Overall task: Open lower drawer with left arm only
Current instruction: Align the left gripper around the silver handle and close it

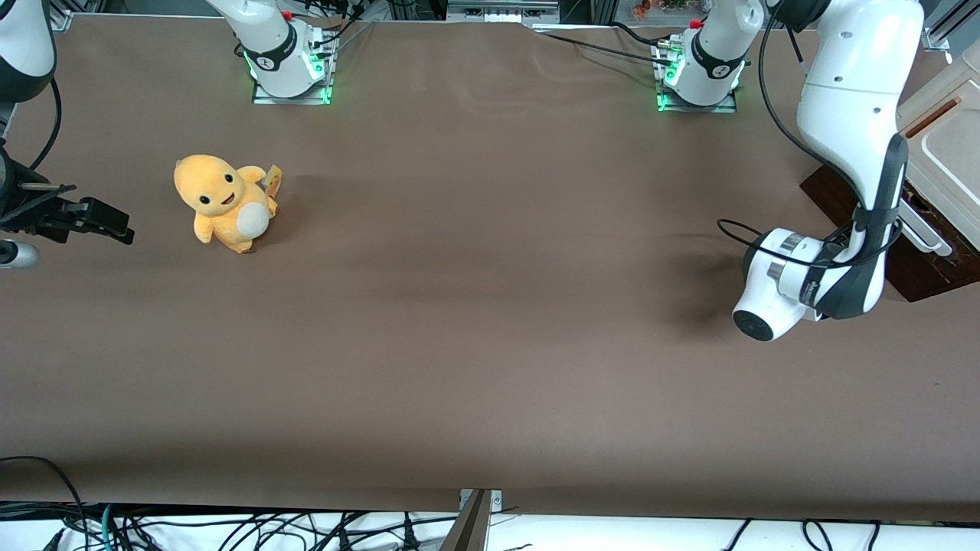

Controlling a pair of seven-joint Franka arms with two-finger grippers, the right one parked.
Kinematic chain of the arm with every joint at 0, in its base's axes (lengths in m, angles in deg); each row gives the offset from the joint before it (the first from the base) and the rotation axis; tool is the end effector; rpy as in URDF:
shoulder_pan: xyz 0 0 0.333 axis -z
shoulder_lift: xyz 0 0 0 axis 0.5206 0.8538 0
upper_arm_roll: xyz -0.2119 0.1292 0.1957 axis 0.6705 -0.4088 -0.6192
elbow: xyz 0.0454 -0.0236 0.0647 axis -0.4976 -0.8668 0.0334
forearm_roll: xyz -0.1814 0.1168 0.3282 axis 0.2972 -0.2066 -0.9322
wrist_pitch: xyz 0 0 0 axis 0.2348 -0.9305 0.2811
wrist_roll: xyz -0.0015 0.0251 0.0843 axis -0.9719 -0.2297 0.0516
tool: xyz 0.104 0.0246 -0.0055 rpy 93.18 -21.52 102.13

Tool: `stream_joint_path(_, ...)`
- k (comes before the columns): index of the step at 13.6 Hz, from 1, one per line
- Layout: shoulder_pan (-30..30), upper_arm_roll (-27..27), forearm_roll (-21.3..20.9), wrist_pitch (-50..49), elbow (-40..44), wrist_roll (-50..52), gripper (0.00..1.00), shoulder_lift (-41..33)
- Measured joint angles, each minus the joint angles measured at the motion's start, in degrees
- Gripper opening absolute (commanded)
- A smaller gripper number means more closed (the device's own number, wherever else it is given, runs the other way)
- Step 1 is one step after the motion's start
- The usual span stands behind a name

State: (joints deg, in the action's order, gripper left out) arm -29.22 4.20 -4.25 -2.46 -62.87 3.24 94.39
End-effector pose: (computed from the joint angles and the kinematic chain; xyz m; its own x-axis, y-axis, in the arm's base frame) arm 0.5781 0.0620 0.1958 0.7775 0.6271 -0.0481 0.0882 -0.1845 -0.9789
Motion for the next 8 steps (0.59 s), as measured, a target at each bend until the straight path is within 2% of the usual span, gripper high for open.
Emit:
stream_joint_path(2,-1.74,-0.16,-1.37,-0.02,0.00,-0.27,1.00,1.52)
stream_joint_path(7,-5.96,-0.24,-1.42,-0.64,0.12,-2.85,1.00,2.05)
stream_joint_path(8,-6.79,-0.24,-1.42,-1.50,0.16,-2.88,0.94,2.05)
